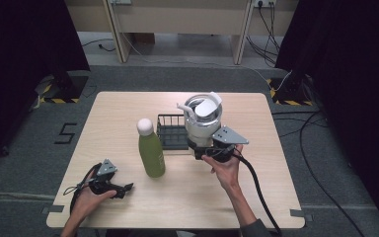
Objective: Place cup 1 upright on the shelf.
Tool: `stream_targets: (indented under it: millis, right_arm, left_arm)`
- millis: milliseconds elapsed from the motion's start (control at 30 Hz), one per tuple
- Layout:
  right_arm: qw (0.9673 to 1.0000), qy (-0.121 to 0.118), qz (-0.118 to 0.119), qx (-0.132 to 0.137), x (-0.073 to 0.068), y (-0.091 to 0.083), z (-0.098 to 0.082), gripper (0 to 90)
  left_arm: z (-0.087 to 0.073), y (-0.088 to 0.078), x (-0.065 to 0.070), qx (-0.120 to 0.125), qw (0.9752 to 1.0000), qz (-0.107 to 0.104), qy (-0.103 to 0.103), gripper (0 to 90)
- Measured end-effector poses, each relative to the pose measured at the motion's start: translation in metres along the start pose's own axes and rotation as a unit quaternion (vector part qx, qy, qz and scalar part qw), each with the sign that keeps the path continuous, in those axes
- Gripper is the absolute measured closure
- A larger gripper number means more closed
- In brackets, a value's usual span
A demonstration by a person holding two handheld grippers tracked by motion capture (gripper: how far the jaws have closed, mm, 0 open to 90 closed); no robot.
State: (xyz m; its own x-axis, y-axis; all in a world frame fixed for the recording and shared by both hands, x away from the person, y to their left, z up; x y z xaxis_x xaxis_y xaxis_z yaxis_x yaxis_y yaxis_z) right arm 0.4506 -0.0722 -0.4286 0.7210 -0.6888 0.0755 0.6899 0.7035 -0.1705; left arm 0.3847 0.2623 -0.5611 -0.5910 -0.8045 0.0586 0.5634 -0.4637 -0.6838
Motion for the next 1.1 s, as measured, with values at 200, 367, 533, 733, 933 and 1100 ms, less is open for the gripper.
stream_targets:
  millis: [200,367,533,733,933,1100]
  right_arm:
    - [1.0,0.0,-0.008,-0.001,0.009,0.006,0.011,11.6]
    - [0.9999,-0.003,-0.016,-0.002,0.019,0.011,0.023,11.6]
    - [0.9997,-0.004,-0.025,0.002,0.028,0.016,0.032,11.6]
    - [0.9994,0.006,-0.033,0.003,0.039,0.026,0.038,11.6]
    - [0.9988,-0.002,-0.05,-0.001,0.05,0.036,0.038,11.6]
    - [0.9983,0.005,-0.058,-0.006,0.058,0.04,0.031,11.6]
  left_arm:
    - [0.0,0.0,0.0,0.0,1.0,0.0,0.0,0.0]
    - [0.0,0.0,0.0,0.0,1.0,0.0,0.0,0.0]
    - [0.0,0.0,0.0,0.0,1.0,0.0,0.0,0.0]
    - [0.0,0.0,0.0,0.0,1.0,0.0,0.0,0.0]
    - [0.0,0.0,0.0,0.0,1.0,0.0,0.0,0.0]
    - [0.0,0.0,0.0,0.0,1.0,0.0,0.0,0.0]
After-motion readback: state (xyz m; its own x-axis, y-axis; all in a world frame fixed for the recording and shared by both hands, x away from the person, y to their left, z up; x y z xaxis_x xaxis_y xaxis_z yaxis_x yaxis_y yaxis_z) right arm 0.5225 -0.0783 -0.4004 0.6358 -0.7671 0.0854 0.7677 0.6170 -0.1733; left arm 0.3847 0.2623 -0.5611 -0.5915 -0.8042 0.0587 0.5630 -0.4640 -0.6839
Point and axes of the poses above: each handheld gripper's, and its own axes: y roughly forward along the jaws, z roughly out of its top, x roughly to its right, the point moved 5 cm from there along y, roughly forward along the jaws, and after that the axes turned 3 degrees about -y, right-handed, at the moved point
